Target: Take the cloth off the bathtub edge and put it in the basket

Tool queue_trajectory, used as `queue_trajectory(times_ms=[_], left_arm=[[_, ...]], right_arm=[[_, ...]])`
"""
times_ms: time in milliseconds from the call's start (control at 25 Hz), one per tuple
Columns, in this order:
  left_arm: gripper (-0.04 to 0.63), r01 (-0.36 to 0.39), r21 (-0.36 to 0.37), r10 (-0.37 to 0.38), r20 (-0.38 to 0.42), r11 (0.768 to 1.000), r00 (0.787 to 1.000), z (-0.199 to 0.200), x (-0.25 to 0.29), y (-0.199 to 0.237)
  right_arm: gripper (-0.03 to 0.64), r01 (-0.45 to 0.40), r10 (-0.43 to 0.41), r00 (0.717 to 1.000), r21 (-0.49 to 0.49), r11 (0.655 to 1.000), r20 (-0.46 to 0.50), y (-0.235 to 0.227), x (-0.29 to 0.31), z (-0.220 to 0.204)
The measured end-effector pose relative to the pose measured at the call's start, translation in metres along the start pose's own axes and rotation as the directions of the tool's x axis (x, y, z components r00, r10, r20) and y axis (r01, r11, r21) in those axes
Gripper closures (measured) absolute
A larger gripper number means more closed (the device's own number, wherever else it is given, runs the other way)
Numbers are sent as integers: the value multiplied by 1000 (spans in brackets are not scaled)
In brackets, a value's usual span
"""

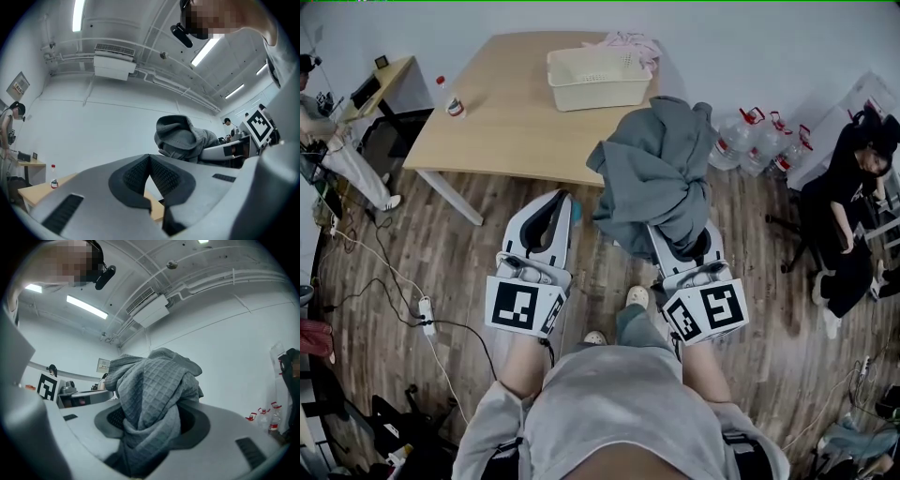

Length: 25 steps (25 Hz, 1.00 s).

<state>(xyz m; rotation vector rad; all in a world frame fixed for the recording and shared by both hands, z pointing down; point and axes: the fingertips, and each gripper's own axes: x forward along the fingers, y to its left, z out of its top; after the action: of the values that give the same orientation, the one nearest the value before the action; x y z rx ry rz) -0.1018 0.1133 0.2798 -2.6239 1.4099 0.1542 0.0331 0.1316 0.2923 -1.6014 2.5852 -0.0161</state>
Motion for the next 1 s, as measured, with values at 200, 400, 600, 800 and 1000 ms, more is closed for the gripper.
queue_trajectory(times_ms=[200,400,600,800,1000], left_arm=[[598,-21,11,21,1,1000,1000,0,28,7],[598,-42,18,42,10,999,999,-3,65,10],[598,-63,27,62,15,998,998,-5,107,7],[598,-89,31,89,16,996,996,-10,142,4],[598,-124,35,124,17,992,992,-15,170,1]], right_arm=[[395,-22,22,1000,4,1000,5,-22,22,2],[395,-42,42,999,7,999,12,-54,46,5],[394,-63,63,998,6,998,17,-92,68,9],[396,-89,88,996,7,996,16,-127,86,10],[394,-125,125,992,4,992,16,-155,102,11]])
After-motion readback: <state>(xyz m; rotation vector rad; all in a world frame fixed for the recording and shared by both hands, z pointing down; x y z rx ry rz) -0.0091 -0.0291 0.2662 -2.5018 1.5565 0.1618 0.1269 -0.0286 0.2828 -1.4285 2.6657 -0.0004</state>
